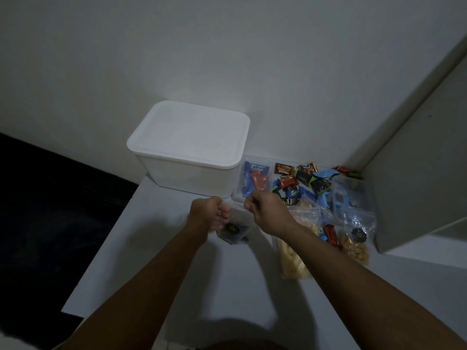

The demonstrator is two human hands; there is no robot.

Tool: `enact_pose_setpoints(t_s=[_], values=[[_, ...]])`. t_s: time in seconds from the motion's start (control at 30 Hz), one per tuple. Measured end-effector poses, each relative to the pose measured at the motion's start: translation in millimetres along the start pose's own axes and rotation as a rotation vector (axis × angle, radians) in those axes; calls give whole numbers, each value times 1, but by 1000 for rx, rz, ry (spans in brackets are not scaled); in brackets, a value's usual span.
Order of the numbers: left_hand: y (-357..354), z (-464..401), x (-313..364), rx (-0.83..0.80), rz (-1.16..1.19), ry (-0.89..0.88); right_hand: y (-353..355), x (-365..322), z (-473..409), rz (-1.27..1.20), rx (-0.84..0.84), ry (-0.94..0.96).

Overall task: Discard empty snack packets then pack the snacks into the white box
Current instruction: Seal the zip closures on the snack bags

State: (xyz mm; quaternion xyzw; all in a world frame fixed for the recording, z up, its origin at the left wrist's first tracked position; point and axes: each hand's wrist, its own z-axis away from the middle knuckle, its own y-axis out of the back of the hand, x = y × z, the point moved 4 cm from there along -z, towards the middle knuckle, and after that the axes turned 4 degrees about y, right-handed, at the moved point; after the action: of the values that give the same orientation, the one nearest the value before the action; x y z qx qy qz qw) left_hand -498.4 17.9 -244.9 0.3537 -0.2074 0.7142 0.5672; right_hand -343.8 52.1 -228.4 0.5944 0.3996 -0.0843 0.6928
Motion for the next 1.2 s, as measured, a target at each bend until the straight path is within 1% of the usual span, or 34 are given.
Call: enact_pose_setpoints(t_s=[0.07,0.13,0.17,0.27,0.33,0.43,0.5,0.53,0.6,0.63,0.7,0.8,1.03,1.2], values=[[8,-6,-2,75,12,-59,2,-1,-2,-17,-32,-4],[19,-11,0,179,-34,-200,3,1,-3,-31,-78,-19],[23,-11,1,190,-76,-287,5,1,-4,-38,-98,-21],[22,-5,8,122,-234,-501,11,0,-9,-55,-144,-17],[22,-1,12,127,-264,-584,16,-4,-12,-89,-133,-12],[29,-3,17,189,-162,-585,26,-9,-13,-181,-66,1],[34,-3,20,212,-79,-587,27,-9,-12,-197,-67,-8],[36,-2,23,211,-49,-592,27,-8,-11,-202,-40,-17],[37,-3,26,203,-43,-612,28,-5,-11,-210,84,-47],[38,-6,25,206,-48,-617,27,-4,-12,-197,107,-64],[39,-8,22,208,-62,-614,21,-3,-10,-166,94,-89],[38,-7,20,219,-101,-627,18,-1,-12,-141,134,-98],[47,-13,25,202,9,-594,16,-5,-21,-210,170,-108],[47,-17,25,218,9,-575,7,-4,-26,-179,117,-112]])
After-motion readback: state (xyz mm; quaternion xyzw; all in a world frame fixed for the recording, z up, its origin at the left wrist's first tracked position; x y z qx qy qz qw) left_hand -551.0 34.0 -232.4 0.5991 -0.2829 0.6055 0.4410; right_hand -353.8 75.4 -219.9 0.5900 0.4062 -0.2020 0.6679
